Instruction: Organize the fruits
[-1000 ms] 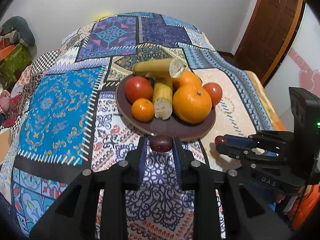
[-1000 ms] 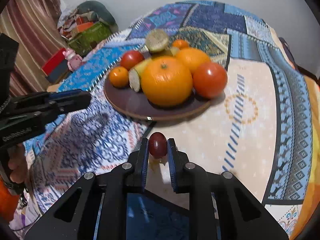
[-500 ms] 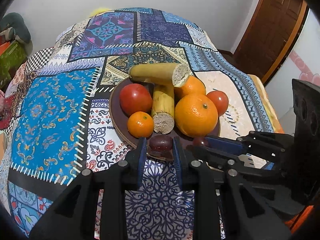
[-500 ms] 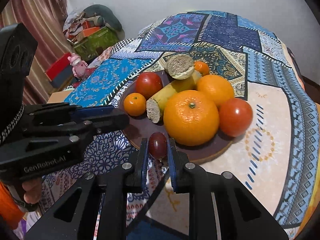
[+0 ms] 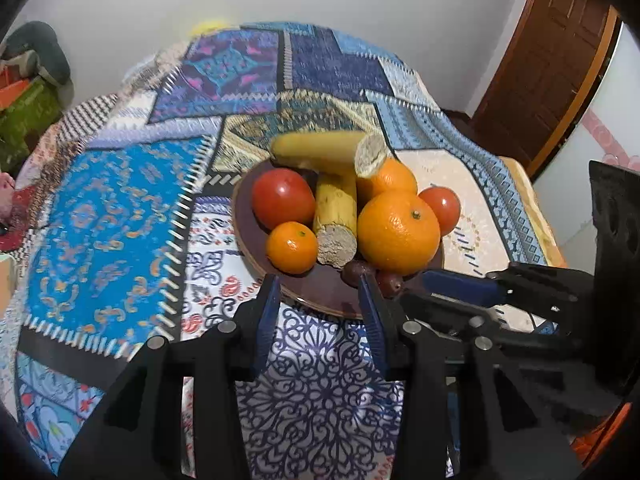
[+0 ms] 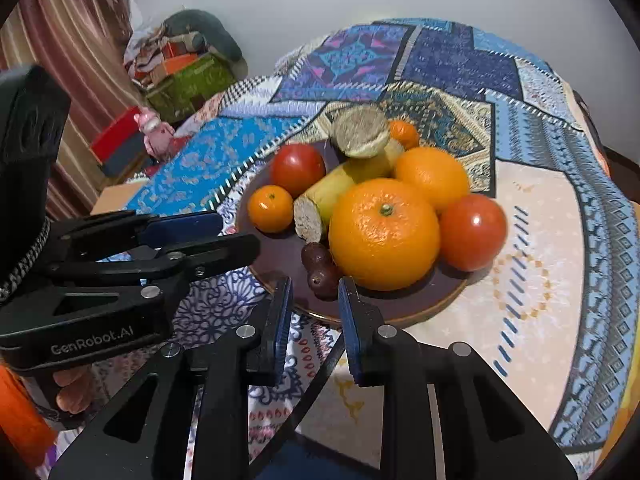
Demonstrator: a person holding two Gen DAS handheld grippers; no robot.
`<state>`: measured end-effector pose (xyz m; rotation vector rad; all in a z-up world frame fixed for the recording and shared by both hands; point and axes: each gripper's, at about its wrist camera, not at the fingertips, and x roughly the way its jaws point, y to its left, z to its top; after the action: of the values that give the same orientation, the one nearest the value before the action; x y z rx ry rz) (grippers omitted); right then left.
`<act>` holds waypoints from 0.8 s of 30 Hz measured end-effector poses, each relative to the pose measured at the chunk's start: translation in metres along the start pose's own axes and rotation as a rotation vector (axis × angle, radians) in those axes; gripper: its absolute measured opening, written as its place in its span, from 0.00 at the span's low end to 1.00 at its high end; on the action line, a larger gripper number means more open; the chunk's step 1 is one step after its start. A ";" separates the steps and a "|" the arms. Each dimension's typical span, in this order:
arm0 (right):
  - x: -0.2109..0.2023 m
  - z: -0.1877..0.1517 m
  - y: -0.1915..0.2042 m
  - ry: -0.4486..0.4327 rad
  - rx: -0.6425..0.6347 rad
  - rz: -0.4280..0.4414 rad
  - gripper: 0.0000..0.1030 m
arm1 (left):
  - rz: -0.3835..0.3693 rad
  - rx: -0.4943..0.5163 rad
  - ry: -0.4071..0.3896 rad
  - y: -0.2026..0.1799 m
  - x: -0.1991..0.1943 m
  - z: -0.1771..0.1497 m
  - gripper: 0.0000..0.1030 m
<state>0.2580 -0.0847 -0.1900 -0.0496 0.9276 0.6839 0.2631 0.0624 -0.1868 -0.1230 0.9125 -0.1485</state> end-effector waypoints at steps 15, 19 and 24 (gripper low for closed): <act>-0.192 0.004 0.039 -0.419 -0.023 -0.073 0.22 | 0.066 0.059 -0.453 -0.050 -0.193 -0.008 0.39; -0.240 -0.009 0.063 -0.542 -0.050 -0.084 0.28 | 0.068 0.080 -0.570 -0.069 -0.249 -0.020 0.40; -0.277 -0.026 0.084 -0.638 -0.069 -0.092 0.39 | 0.067 0.085 -0.659 -0.085 -0.292 -0.038 0.49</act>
<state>0.0796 -0.1710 0.0220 0.0628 0.2868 0.5925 0.0506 0.0301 0.0321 -0.0548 0.2526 -0.0748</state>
